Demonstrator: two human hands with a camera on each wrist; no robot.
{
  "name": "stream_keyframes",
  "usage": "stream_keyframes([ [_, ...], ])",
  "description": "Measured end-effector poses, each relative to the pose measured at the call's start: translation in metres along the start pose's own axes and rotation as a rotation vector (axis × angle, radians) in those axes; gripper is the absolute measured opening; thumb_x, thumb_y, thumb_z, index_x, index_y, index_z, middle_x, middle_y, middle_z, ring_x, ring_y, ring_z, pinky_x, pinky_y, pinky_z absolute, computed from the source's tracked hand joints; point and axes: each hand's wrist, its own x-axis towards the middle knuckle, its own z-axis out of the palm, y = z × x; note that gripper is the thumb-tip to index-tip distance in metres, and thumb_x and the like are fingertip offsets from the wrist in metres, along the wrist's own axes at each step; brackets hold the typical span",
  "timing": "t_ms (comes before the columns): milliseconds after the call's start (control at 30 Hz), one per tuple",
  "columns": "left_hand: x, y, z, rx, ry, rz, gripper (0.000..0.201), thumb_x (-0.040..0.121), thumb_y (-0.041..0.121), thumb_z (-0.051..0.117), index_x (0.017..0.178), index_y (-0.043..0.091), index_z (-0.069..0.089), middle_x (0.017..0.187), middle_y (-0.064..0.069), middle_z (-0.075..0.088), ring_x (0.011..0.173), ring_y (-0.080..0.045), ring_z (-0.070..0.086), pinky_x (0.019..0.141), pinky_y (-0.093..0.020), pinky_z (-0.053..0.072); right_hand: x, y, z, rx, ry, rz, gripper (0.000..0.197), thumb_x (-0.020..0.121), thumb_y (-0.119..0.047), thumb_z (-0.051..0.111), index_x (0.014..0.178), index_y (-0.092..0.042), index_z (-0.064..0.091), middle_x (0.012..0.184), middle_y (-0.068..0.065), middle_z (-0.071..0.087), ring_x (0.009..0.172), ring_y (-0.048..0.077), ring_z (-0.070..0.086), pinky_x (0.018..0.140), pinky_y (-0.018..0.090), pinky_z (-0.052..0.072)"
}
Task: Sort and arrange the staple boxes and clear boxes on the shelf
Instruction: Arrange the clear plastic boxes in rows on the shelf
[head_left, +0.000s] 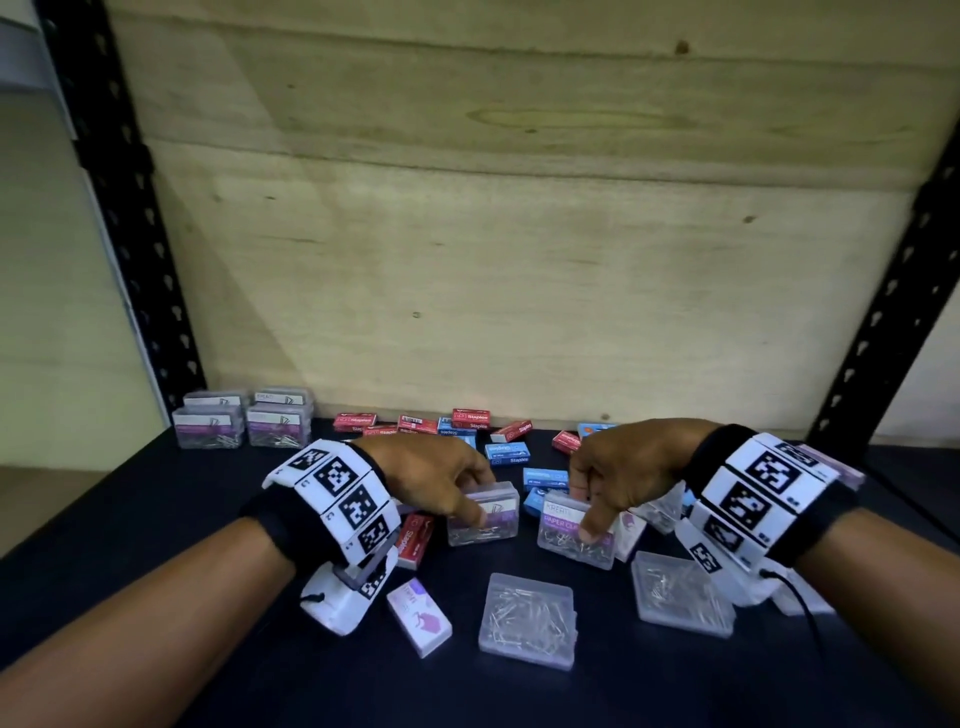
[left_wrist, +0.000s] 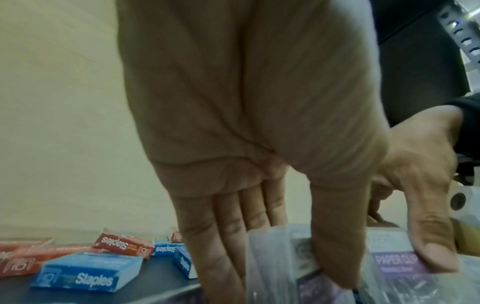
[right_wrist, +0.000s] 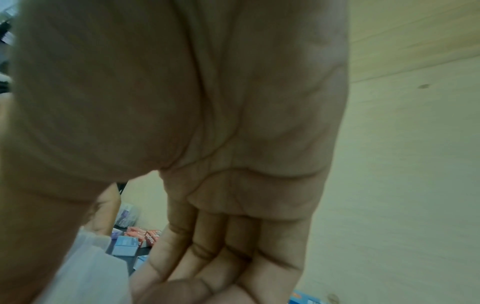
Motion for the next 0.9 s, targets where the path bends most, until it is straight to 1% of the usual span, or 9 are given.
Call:
stream_keyframes([
  [167,-0.004,-0.010,-0.008,-0.069,0.051,0.018,0.038,0.089,0.028,0.069,0.125,0.022,0.059,0.119,0.007,0.066,0.109,-0.011,0.062,0.100,-0.028,0.046,0.004,0.000,-0.006,0.055,0.004,-0.034,0.030,0.076,-0.041,0.081,0.098,-0.030,0.063,0.091,-0.011,0.071,0.083,0.010,0.065,0.083,0.026,0.050],
  [233,-0.011,-0.017,-0.015,-0.089,0.084,0.010,0.036,0.089,0.029,0.069,0.123,0.024,0.059,0.116,0.009,0.066,0.105,-0.010,0.063,0.093,-0.024,0.047,0.008,-0.005,-0.013,0.064,0.026,-0.055,0.028,0.077,-0.040,0.081,0.098,-0.031,0.066,0.093,-0.011,0.072,0.086,0.011,0.066,0.084,0.028,0.050],
  [300,-0.021,-0.028,-0.024,-0.079,0.117,-0.021,0.034,0.089,0.031,0.069,0.121,0.025,0.060,0.108,0.014,0.065,0.099,-0.008,0.063,0.088,-0.022,0.047,0.014,-0.012,-0.022,0.066,0.058,-0.085,0.028,0.078,-0.042,0.079,0.102,-0.031,0.069,0.094,-0.012,0.072,0.088,0.010,0.065,0.083,0.027,0.048],
  [433,-0.044,-0.060,-0.039,-0.070,0.166,-0.113,0.029,0.087,0.031,0.070,0.115,0.026,0.063,0.105,0.014,0.068,0.097,-0.010,0.064,0.096,-0.029,0.048,0.031,-0.037,-0.036,0.088,0.125,-0.179,0.030,0.082,-0.042,0.076,0.106,-0.028,0.067,0.085,-0.014,0.066,0.079,0.006,0.059,0.075,0.024,0.045],
  [500,-0.060,-0.079,-0.045,-0.050,0.188,-0.169,0.026,0.088,0.030,0.069,0.112,0.028,0.063,0.100,0.015,0.066,0.092,-0.008,0.062,0.087,-0.022,0.048,0.045,-0.056,-0.041,0.105,0.148,-0.227,0.030,0.084,-0.040,0.075,0.109,-0.024,0.067,0.086,-0.014,0.067,0.078,0.006,0.060,0.072,0.022,0.045],
  [567,-0.076,-0.099,-0.054,0.002,0.216,-0.243,0.029,0.088,0.032,0.068,0.116,0.029,0.062,0.102,0.015,0.064,0.095,-0.008,0.060,0.081,-0.020,0.044,0.063,-0.078,-0.045,0.097,0.174,-0.273,0.030,0.085,-0.039,0.074,0.109,-0.024,0.067,0.091,-0.011,0.068,0.084,0.009,0.062,0.079,0.025,0.049],
  [633,-0.091,-0.120,-0.062,0.043,0.232,-0.319,0.033,0.087,0.033,0.069,0.119,0.029,0.062,0.108,0.012,0.063,0.099,-0.009,0.059,0.084,-0.020,0.044,0.081,-0.100,-0.050,0.072,0.197,-0.314,0.033,0.085,-0.042,0.073,0.112,-0.026,0.065,0.099,-0.010,0.068,0.091,0.012,0.063,0.087,0.031,0.051],
  [767,-0.116,-0.164,-0.072,0.069,0.240,-0.462,0.038,0.087,0.027,0.069,0.123,0.025,0.059,0.120,0.004,0.061,0.108,-0.014,0.058,0.087,-0.023,0.044,0.106,-0.149,-0.061,0.050,0.241,-0.385,0.038,0.089,-0.039,0.068,0.124,-0.025,0.059,0.112,-0.007,0.063,0.098,0.013,0.060,0.090,0.029,0.048],
  [900,-0.128,-0.204,-0.074,0.023,0.286,-0.530,0.041,0.087,0.019,0.068,0.125,0.021,0.056,0.115,0.004,0.054,0.105,-0.012,0.054,0.081,-0.019,0.041,0.129,-0.193,-0.069,0.018,0.266,-0.435,0.046,0.090,-0.041,0.065,0.132,-0.025,0.055,0.124,-0.002,0.061,0.106,0.016,0.059,0.096,0.031,0.048],
])
